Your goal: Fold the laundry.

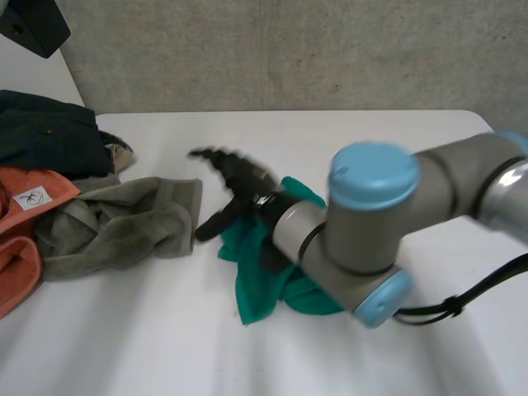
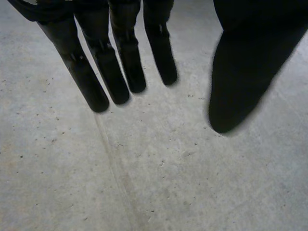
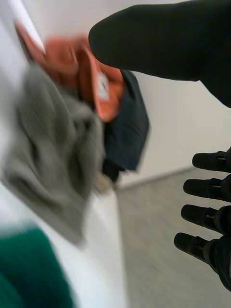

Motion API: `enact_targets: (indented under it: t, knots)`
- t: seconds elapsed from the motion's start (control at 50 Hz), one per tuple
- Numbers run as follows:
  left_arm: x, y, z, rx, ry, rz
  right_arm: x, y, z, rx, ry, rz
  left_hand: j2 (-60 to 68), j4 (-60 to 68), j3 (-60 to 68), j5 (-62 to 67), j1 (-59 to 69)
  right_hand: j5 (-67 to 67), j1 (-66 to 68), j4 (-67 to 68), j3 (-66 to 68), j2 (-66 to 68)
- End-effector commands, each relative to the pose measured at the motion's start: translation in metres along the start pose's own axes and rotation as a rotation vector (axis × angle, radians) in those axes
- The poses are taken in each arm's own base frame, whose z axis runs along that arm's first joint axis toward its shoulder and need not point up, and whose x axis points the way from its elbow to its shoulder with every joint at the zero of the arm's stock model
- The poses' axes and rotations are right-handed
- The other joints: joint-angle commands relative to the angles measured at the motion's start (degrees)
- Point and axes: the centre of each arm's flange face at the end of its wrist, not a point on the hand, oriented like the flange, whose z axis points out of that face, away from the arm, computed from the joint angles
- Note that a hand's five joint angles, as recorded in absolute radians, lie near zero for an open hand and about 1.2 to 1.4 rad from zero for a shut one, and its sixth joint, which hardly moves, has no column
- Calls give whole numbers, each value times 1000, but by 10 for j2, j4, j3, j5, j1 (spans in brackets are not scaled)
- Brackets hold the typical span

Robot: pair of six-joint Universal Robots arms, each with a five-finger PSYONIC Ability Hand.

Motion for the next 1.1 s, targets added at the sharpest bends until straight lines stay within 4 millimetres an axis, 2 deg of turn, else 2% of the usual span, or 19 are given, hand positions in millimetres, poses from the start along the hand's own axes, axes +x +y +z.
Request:
enact_targets:
  t: [0.02,0.12,0.18,0.2,0.22,0.28,0.3,0.34,0.36,0.5,0.66,0.76,0.8,0.86,0.88,0.92,1.02,1.04,1.1]
  knots:
    - [-19,18,-4,-50,-45,7,21,-74,-24,105,188,-315,-249,-258,-252,-258,-231,-27,-26,-18,-18,-19]
    - [-23,47,-13,-152,-40,-24,43,-89,-38,22,276,-488,-207,-216,-210,-217,-190,-27,-26,-18,-18,-19]
    - [-18,84,-25,-277,8,-56,57,-91,-48,-46,325,-590,-121,-130,-124,-131,-104,-27,-26,-18,-18,-19]
    - [-15,95,-28,-312,24,-66,59,-91,-50,-63,333,-620,-120,-129,-122,-129,-102,-27,-26,-18,-18,-19]
    - [-10,117,-36,-381,56,-86,66,-89,-55,-104,353,-673,-123,-132,-125,-132,-105,-27,-26,-18,-18,-19]
    - [-1,148,-47,-478,104,-110,75,-84,-62,-162,373,-738,-121,-130,-124,-130,-104,-27,-26,-18,-18,-19]
    - [7,167,-55,-536,137,-117,78,-79,-66,-194,371,-776,-123,-132,-125,-132,-105,-27,-26,-18,-18,-19]
    - [15,184,-62,-589,168,-116,81,-74,-71,-220,365,-808,-125,-134,-127,-134,-107,-27,-26,-18,-18,-19]
    - [21,202,-69,-639,191,-107,85,-68,-74,-243,357,-823,-128,-137,-130,-137,-110,-27,-26,-18,-18,-19]
    - [45,255,-90,-764,242,-20,114,-48,-75,-252,386,-775,-152,-160,-154,-161,-134,-27,-26,-18,-18,-19]
    - [60,293,-101,-817,224,30,134,-22,-76,-342,385,-619,-167,-176,-169,-176,-149,-27,-26,-18,-18,-19]
    - [66,308,-104,-836,235,54,143,-9,-69,-356,369,-599,-128,-137,-131,-137,-110,-23,-23,-15,-15,-15]
    - [67,312,-101,-831,241,73,146,-7,-65,-350,370,-596,-61,-70,-64,-70,-44,-10,-10,-1,-1,-2]
    - [67,315,-97,-821,245,88,152,-5,-58,-331,368,-588,80,71,78,71,98,196,196,205,205,204]
    - [67,314,-91,-803,246,99,153,-8,-53,-308,364,-588,235,227,233,226,253,435,435,444,444,443]
    - [67,313,-84,-781,246,109,154,-14,-49,-278,365,-587,354,345,352,345,372,673,673,681,681,681]
    - [55,292,-43,-650,208,167,145,-63,-34,-83,363,-648,354,346,352,345,372,673,674,682,682,681]
    - [43,275,-19,-573,170,191,139,-86,-31,10,363,-685,354,346,352,345,372,673,674,682,682,681]
    - [20,241,15,-448,92,215,125,-124,-29,173,355,-757,354,346,352,345,372,673,674,682,682,681]
